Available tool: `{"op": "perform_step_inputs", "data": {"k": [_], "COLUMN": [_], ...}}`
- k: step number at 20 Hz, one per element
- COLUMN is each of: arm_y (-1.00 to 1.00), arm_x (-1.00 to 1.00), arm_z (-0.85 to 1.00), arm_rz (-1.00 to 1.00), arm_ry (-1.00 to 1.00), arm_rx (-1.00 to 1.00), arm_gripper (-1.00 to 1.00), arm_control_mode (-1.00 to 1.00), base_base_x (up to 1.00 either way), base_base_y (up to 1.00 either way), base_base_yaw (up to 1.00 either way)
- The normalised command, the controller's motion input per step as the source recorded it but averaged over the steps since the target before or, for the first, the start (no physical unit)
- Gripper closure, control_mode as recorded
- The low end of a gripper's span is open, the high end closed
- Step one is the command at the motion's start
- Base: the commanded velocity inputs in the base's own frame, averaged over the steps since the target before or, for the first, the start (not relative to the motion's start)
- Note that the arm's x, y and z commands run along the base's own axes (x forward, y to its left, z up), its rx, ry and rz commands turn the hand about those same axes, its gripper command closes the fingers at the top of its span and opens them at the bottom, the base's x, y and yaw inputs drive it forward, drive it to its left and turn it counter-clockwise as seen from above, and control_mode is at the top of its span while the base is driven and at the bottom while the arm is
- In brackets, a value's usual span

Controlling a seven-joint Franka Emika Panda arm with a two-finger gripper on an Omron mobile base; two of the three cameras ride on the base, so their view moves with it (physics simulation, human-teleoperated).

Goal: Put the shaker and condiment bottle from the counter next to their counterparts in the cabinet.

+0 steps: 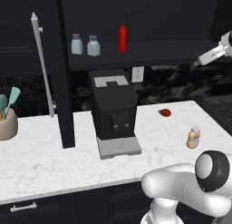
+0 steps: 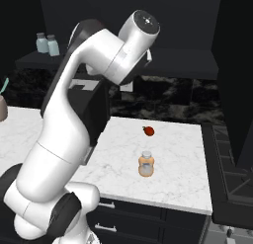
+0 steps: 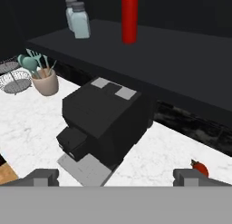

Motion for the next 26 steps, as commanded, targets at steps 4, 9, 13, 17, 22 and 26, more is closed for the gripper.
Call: {"op": "perform_step_inputs", "data": {"k": [4,9,13,17,22,26], "arm_y": [-0.18,-0.16,-0.15,-0.14,-0.12,-0.1], "arm_x": [0.0,0.0,-0.03,-0.07,-0.1,-0.1], "arm_z": [-0.05,-0.12,-0.17,-0.18,-0.19,-0.18], "arm_rz": [0.08,0.09,0.09,0.08,0.07,0.07], "arm_ry": [0.0,0.0,0.0,0.0,0.0,0.0], "arm_rx": [0.0,0.0,0.0,0.0,0.0,0.0], "arm_gripper": [-1.0,-1.0,-1.0,-1.0,-1.0,-1.0], "arm_control_mode": [-1.0,-1.0,-1.0,-1.0,-1.0,-1.0], "base_base_x": [0.0,0.0,0.0,0.0,0.0,0.0], "base_base_y": [0.0,0.0,0.0,0.0,0.0,0.0], "base_base_yaw": [0.0,0.0,0.0,0.0,0.0,0.0]}}
